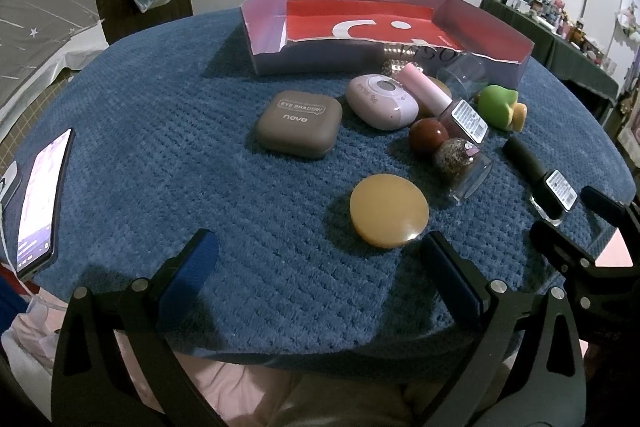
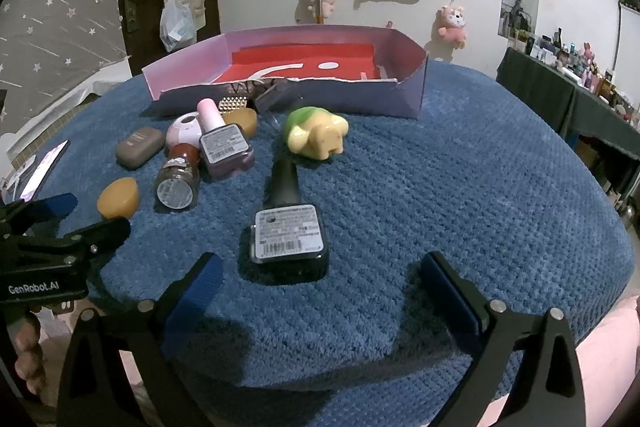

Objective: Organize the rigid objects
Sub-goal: 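Move left gripper to the tan round compact while right gripper approaches the black nail polish bottle, then close left gripper on the tan compact while right gripper closes on the nail polish bottle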

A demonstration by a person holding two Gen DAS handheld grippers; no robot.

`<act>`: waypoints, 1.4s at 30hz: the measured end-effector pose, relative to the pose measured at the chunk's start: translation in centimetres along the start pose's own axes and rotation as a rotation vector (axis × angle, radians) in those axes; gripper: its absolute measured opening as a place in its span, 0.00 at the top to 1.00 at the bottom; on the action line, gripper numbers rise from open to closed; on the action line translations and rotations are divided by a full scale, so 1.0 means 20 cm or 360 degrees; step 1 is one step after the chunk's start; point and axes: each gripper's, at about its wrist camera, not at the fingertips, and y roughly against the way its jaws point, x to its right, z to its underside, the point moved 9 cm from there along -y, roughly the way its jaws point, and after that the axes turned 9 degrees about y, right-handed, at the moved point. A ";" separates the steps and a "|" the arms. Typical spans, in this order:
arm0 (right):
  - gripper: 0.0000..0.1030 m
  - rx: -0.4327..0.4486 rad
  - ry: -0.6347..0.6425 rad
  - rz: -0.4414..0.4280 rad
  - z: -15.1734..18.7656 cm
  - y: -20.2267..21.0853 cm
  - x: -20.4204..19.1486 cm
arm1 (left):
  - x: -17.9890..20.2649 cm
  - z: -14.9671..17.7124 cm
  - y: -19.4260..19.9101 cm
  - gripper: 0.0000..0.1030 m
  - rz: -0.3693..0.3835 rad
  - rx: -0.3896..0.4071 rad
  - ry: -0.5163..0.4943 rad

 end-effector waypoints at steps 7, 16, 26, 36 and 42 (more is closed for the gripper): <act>0.11 0.0030 0.0014 -0.0012 -0.02 -0.01 -0.01 | 0.01 -0.01 0.00 0.02 0.0005 0.0007 0.0005; 0.23 0.0052 0.0047 -0.0029 -0.04 -0.02 -0.05 | 0.05 -0.05 0.01 0.24 0.0051 0.0026 0.0010; 0.53 0.0068 0.0103 -0.0065 -0.08 -0.03 -0.11 | 0.14 -0.06 0.01 0.65 0.0151 0.0022 -0.0048; 0.64 0.0070 0.0125 -0.0067 -0.08 -0.01 -0.12 | 0.18 -0.08 0.08 0.65 0.0126 0.0131 -0.0176; 0.64 0.0133 0.0111 -0.0103 -0.13 0.05 -0.13 | 0.19 -0.17 0.13 0.65 0.0158 0.0178 -0.0168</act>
